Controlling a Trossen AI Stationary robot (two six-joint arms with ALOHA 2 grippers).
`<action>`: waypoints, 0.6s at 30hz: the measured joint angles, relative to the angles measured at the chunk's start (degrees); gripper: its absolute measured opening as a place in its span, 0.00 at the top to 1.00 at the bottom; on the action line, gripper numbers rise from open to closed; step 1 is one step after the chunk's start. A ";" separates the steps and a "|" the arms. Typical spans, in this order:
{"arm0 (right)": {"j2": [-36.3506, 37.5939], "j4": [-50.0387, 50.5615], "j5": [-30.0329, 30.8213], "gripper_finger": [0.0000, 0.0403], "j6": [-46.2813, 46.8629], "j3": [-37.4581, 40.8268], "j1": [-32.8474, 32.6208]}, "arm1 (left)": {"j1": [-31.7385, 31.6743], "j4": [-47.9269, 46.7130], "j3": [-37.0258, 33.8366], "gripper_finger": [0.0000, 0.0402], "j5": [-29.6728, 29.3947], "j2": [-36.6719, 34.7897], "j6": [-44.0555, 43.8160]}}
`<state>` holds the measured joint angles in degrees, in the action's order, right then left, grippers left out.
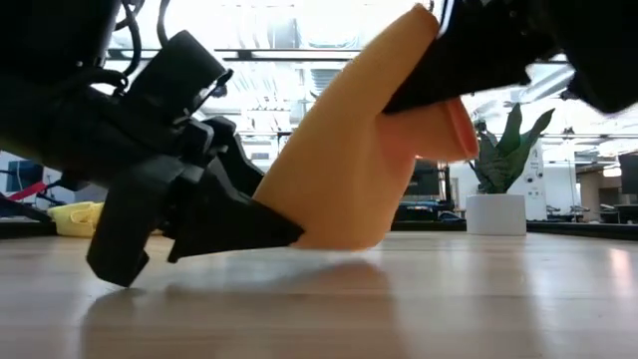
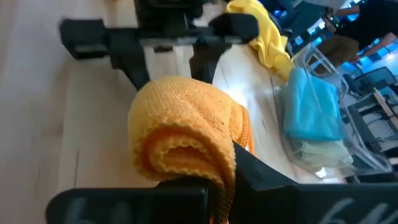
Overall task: Fold microfiber towels
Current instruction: Put the orange folded towel into the transparent bin
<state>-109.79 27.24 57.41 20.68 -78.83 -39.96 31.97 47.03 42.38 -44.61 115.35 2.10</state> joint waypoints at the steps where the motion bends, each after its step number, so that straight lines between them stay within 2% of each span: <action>1: 0.17 -0.01 -0.25 0.98 -0.84 -0.32 0.13 | -0.18 0.04 0.01 0.50 0.00 -0.05 0.64; 9: 1.91 3.10 -0.93 0.98 -1.78 -0.69 1.74 | -0.88 -1.09 -0.29 0.94 -0.01 -2.64 6.51; 13: 2.72 5.77 -3.43 0.98 -1.83 -0.67 2.93 | -1.09 -7.59 -0.38 0.98 -2.82 -8.31 11.15; 18: 5.09 9.21 -3.51 0.98 -4.68 -0.62 5.37 | -3.14 -20.01 -0.27 0.99 -7.18 -20.46 17.79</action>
<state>-104.70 36.45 53.90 16.00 -79.45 -34.59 28.83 27.02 42.11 -51.79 94.89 19.89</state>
